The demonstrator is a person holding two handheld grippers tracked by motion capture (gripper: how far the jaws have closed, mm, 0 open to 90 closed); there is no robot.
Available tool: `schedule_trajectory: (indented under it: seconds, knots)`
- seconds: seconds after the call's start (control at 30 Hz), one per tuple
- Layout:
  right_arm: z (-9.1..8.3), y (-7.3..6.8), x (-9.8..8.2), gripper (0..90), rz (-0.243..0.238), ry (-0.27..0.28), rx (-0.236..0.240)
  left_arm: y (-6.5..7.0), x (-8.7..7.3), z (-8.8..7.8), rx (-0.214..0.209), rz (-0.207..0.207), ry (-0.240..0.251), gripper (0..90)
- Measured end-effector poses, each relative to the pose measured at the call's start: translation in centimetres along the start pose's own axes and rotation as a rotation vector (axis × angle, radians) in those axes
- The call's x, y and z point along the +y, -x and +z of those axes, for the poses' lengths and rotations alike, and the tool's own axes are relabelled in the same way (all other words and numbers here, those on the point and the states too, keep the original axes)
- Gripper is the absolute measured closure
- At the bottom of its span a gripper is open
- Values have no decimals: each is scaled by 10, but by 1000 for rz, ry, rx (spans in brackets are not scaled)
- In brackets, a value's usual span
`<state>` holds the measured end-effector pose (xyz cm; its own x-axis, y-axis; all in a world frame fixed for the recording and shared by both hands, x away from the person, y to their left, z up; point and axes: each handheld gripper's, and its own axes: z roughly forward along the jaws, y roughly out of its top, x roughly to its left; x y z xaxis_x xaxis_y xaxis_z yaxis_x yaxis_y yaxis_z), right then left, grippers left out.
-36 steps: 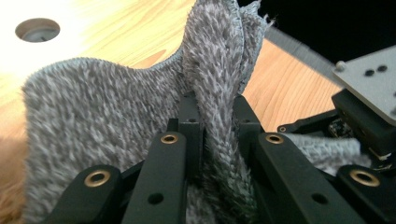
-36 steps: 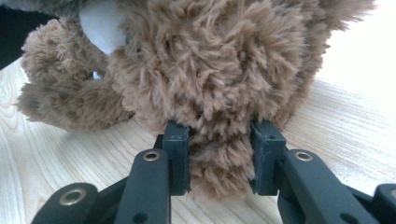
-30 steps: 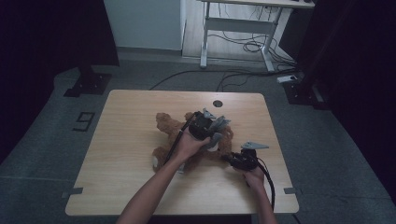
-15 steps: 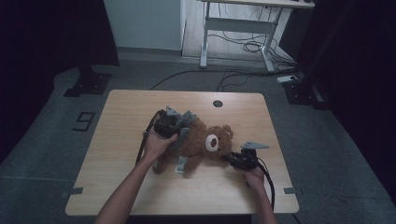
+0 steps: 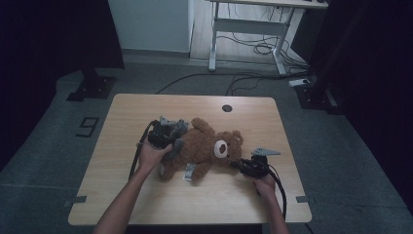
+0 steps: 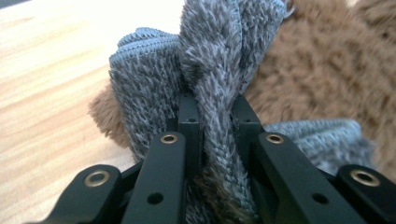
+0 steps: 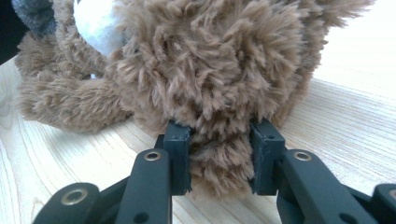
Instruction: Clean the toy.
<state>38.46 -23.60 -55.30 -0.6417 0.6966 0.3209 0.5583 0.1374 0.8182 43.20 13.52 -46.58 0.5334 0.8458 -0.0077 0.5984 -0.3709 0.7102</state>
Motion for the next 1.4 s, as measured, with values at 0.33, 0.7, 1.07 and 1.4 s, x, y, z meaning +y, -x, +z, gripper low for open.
schedule_trajectory:
  seconds: [0.33, 0.7, 1.07, 1.4]
  knots:
    - [0, -1, 0, 665, -1, -2, 1, -10, -30, 4, -21, -61, -17, 783]
    - [1, -1, 0, 668, 9, -4, 9, -23, -53, 21, -71, -151, -90, 783]
    - [2, 0, 1, 674, 13, 0, 4, -10, -6, -46, -132, -70, 135, 780]
    - [4, 0, 3, 674, -5, 10, -34, 41, 53, 0, -155, 14, 61, 768]
